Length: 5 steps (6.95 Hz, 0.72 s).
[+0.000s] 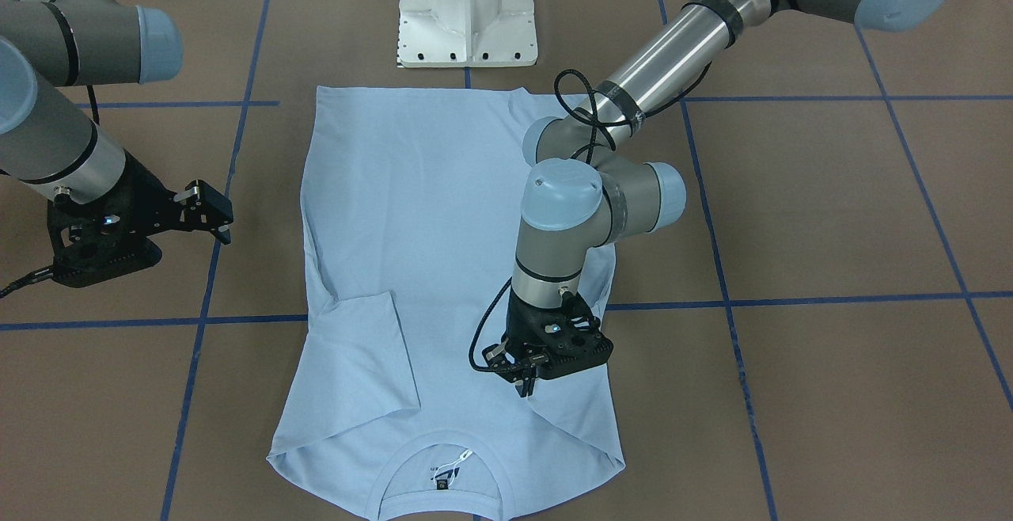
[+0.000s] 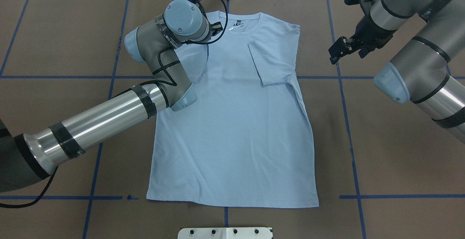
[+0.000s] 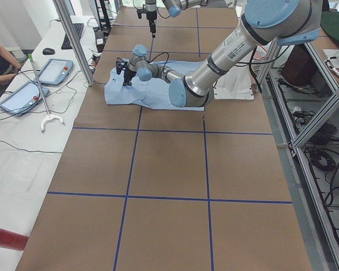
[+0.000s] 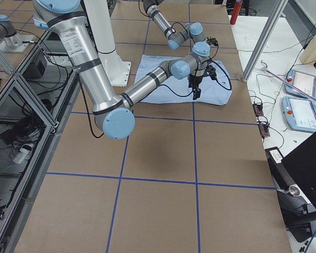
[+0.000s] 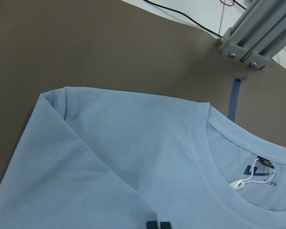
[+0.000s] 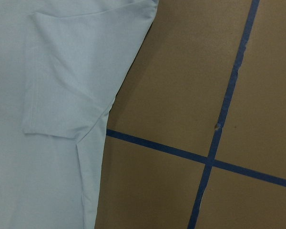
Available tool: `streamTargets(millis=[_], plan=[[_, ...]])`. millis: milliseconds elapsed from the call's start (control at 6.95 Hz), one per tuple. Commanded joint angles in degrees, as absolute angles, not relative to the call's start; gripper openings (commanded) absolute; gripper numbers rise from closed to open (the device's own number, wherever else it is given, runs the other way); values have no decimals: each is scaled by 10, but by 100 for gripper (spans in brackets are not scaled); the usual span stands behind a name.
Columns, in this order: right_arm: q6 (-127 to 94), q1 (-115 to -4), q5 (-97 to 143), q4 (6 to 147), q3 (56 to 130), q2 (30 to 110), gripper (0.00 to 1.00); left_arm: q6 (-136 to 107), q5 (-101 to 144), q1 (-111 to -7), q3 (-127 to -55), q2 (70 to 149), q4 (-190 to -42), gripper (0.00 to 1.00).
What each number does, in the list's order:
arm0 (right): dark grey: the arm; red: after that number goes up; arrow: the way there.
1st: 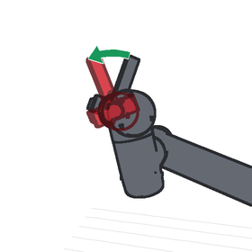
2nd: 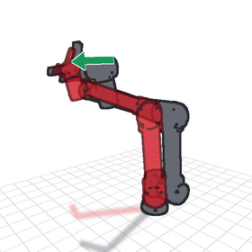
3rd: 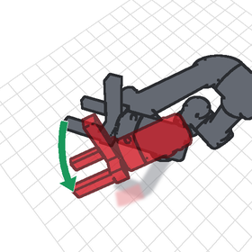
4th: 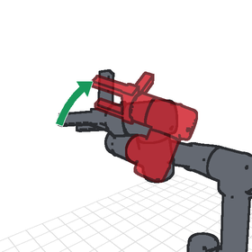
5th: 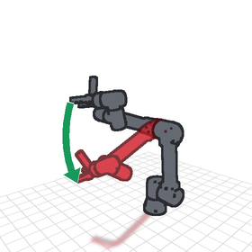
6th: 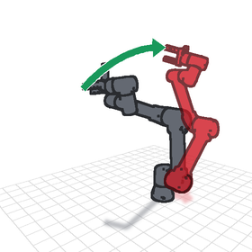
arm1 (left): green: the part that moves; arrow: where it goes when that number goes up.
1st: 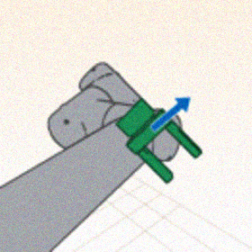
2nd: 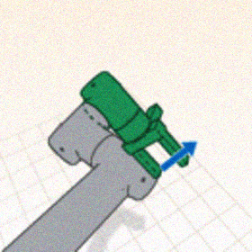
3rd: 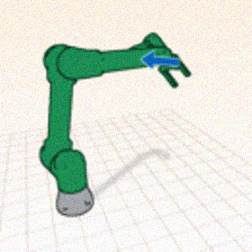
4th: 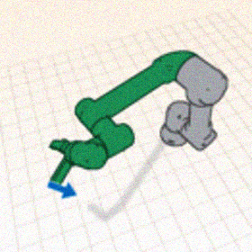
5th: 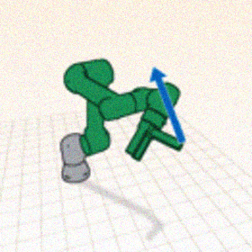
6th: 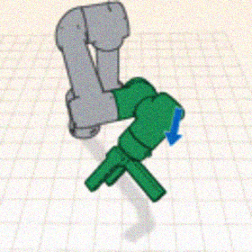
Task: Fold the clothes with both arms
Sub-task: 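Grasp the sleeve with the left gripper and fold it onto the chest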
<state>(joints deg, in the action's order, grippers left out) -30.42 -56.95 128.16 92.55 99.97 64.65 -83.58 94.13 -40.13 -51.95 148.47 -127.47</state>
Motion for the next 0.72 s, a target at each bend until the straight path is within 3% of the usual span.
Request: streamTargets(millis=[0, 575], plan=[[-304, -570, 1281, 925, 998, 647, 100, -828, 940, -395, -519, 1483, -1287, 99], [-322, -564, 1281, 925, 993, 637, 100, -795, 974, -410, -540, 1474, -1285, 100]])
